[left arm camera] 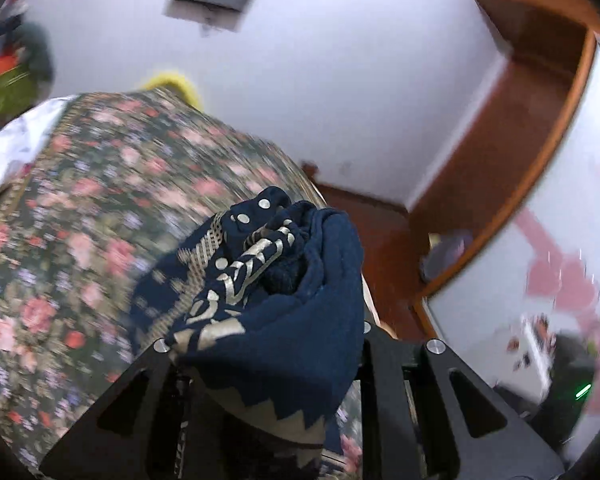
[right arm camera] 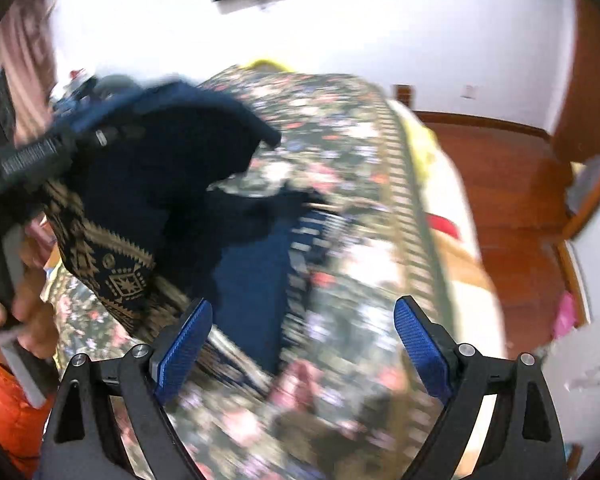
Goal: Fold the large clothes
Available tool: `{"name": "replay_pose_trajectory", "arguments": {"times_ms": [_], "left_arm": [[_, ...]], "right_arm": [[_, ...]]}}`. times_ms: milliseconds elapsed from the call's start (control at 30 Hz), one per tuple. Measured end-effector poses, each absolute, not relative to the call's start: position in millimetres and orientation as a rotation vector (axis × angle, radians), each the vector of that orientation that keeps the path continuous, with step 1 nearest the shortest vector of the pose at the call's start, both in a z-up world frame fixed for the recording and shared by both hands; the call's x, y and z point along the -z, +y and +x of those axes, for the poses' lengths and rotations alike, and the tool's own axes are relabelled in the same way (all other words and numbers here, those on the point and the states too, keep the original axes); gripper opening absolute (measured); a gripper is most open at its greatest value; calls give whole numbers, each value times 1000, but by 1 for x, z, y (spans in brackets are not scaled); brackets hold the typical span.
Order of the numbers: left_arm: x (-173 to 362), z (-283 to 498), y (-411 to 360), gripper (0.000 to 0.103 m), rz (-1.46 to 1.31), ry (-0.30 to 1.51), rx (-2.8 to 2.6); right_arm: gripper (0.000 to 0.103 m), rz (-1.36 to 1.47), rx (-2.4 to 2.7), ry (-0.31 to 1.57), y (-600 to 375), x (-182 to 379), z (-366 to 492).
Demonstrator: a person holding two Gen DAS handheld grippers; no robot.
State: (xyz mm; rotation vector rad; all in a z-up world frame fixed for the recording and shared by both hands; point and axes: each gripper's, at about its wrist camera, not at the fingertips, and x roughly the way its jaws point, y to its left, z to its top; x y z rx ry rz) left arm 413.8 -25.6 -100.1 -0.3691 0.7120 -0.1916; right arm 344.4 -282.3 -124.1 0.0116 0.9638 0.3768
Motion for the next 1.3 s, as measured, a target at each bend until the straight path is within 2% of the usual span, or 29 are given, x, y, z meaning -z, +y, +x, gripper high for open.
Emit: {"name": "replay_pose_trajectory", "arguments": {"times_ms": [200, 400, 467, 500, 567, 600, 633, 833, 1033, 1167, 1300], "left_arm": [[160, 398, -102, 17, -166, 885, 278], [191, 381, -118, 17, -63, 988, 323], [189, 378, -119, 23, -40, 982, 326], [185, 376, -120, 30, -27, 986, 334], [177, 372, -124, 52, -11, 1017, 386], [173, 370, -127, 70, -13, 1035, 421], [170, 369, -128, 81, -15, 1053, 456], [133, 349, -120, 82, 25, 1041, 473], [101, 351, -52, 83, -37, 937, 315], [110, 363, -7, 83, -52, 951, 204], [145, 375, 23, 83, -116, 1037, 175]], "right_arm": [[92, 46, -288, 1005, -340, 135, 328], [92, 115, -273, 1042, -362, 155, 320], [92, 126, -277, 1051, -362, 159, 320], [92, 131, -286, 1053, -361, 159, 319], [92, 132, -298, 1047, -360, 157, 316], [92, 130, -306, 1040, -359, 154, 315], [92, 130, -311, 1033, -359, 152, 313], [92, 171, -357, 1007, -354, 135, 315], [93, 187, -424, 1001, -321, 127, 333], [93, 173, -475, 1026, -286, 137, 346], [93, 183, -532, 1095, -255, 164, 363]]}}
